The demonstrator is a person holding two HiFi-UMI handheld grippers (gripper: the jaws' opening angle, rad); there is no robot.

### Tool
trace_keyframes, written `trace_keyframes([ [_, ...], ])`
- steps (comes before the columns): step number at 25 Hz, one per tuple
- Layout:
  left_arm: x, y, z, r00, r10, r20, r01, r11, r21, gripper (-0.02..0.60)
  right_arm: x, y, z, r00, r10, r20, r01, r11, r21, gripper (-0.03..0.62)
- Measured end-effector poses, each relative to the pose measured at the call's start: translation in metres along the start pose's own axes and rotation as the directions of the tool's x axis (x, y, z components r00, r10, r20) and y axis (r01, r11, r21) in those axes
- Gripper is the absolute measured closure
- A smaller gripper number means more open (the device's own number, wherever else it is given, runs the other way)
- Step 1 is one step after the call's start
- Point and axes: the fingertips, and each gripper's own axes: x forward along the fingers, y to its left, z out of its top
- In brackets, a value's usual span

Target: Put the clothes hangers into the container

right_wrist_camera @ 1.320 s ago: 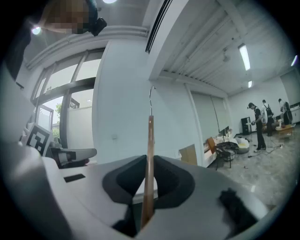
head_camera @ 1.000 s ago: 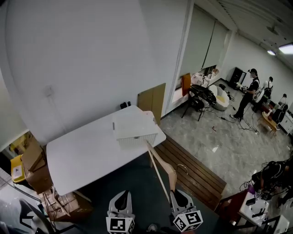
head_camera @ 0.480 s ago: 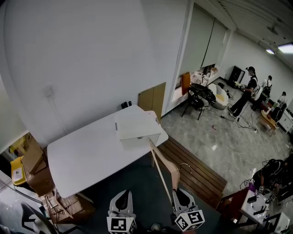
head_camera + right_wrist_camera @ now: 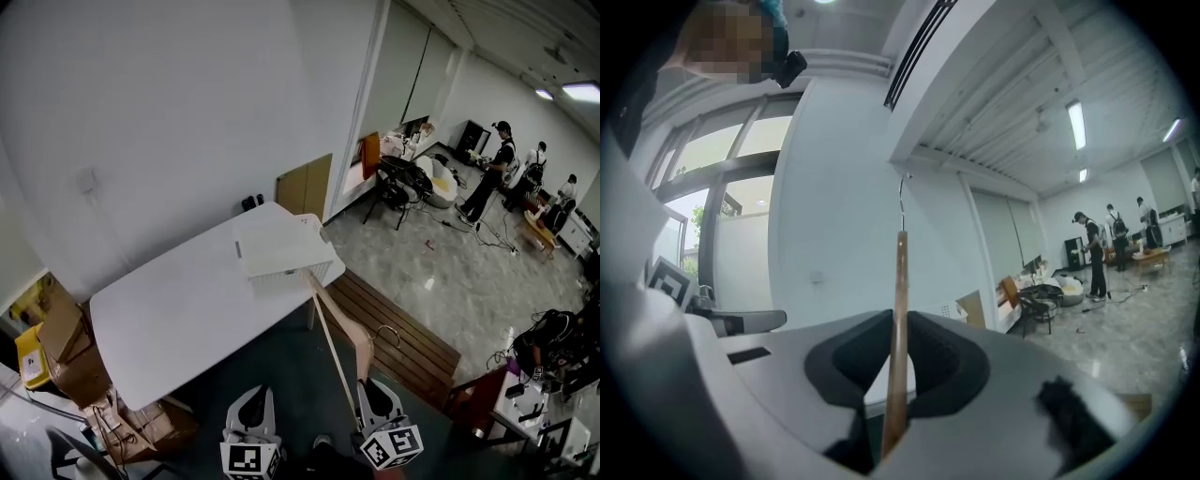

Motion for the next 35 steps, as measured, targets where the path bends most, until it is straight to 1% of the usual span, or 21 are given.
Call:
trace_keyframes([
  [4, 0.005, 0.007, -0.003, 1.0, 0.007, -0.002, -0.007, 1.0, -0.016, 0.574, 0.006, -0.002, 0.002, 1.0, -0.002, -0.004, 0.002, 1.0, -0.008, 0.534],
  [9, 0.022, 0.013, -0.004, 1.0, 0.019, -0.004, -0.02, 0.999, -0.028, 0.574, 0.024, -0.016, 0.001, 1.0, -0.005, -0.005, 0.005, 1.0, -0.001, 0.534],
  [11, 0.033, 0.016, -0.002, 0.999, 0.033, 0.008, -0.033, 0.999, -0.02, 0.574, 0.032, -0.022, 0.004, 1.0, 0.007, -0.007, -0.007, 1.0, -0.004, 0.534],
  [14, 0.054, 0.02, 0.003, 0.998, 0.058, 0.033, -0.058, 0.998, 0.004, 0.574, 0.048, -0.033, 0.007, 1.0, 0.025, -0.008, -0.025, 1.0, -0.004, 0.534],
  [21, 0.109, 0.024, 0.012, 0.994, 0.107, 0.034, -0.107, 0.994, 0.018, 0.574, 0.095, -0.066, 0.006, 0.997, 0.072, -0.023, -0.072, 0.997, -0.003, 0.534],
  [26, 0.152, 0.018, 0.018, 0.994, 0.108, 0.029, -0.109, 0.993, 0.034, 0.574, 0.126, -0.094, 0.008, 0.995, 0.098, -0.034, -0.098, 0.995, 0.007, 0.534],
  [30, 0.182, 0.015, 0.025, 0.99, 0.133, 0.036, -0.134, 0.991, 0.03, 0.574, 0.15, -0.114, 0.017, 0.991, 0.131, -0.042, -0.131, 0.991, -0.005, 0.534],
  [35, 0.212, 0.011, 0.029, 0.985, 0.171, 0.026, -0.172, 0.984, 0.039, 0.574, 0.176, -0.144, 0.023, 0.99, 0.141, -0.031, -0.14, 0.99, 0.031, 0.534],
])
